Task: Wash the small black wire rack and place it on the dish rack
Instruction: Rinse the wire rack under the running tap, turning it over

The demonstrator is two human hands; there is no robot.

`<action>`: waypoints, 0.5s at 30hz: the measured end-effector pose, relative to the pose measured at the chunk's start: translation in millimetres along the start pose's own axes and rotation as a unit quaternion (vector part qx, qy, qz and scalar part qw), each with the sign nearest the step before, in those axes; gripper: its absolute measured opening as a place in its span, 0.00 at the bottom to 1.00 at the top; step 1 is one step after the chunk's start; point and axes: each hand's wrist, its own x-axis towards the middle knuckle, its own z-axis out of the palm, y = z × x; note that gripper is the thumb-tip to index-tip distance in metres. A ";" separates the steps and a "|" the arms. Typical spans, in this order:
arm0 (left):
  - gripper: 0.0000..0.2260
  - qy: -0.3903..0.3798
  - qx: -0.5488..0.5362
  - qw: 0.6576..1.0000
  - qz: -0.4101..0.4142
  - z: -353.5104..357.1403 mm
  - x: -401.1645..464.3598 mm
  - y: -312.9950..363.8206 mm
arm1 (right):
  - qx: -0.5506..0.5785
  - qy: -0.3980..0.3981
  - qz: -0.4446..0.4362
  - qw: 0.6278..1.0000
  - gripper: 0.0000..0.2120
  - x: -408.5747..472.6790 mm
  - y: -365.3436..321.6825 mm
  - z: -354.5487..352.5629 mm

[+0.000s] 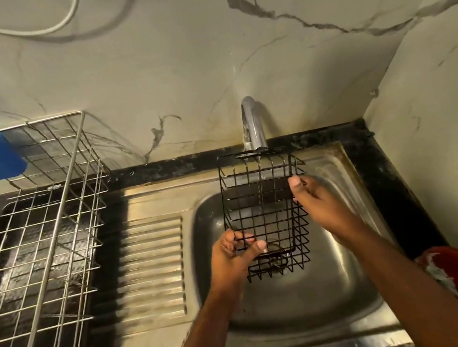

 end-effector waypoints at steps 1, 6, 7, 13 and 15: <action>0.11 -0.001 0.004 1.000 0.001 -2.9 2.0 0.0 | 0.012 -0.003 -0.004 1.000 0.26 4.3 -4.4 3.2; 0.12 0.020 0.035 0.999 -0.008 -10.5 15.0 -2.9 | 0.111 -0.016 0.036 0.993 0.23 25.6 -4.5 19.0; 0.12 0.029 0.038 0.999 -0.011 -10.4 17.7 -5.9 | 0.105 -0.010 0.032 0.994 0.20 29.5 -2.9 21.2; 0.09 0.060 0.088 0.993 -0.054 -6.6 22.9 -10.8 | 0.169 -0.020 0.049 0.984 0.13 40.0 6.1 33.0; 0.08 0.071 0.076 0.993 -0.058 -3.6 23.5 -8.1 | 0.189 -0.016 0.057 0.980 0.13 38.9 2.8 35.6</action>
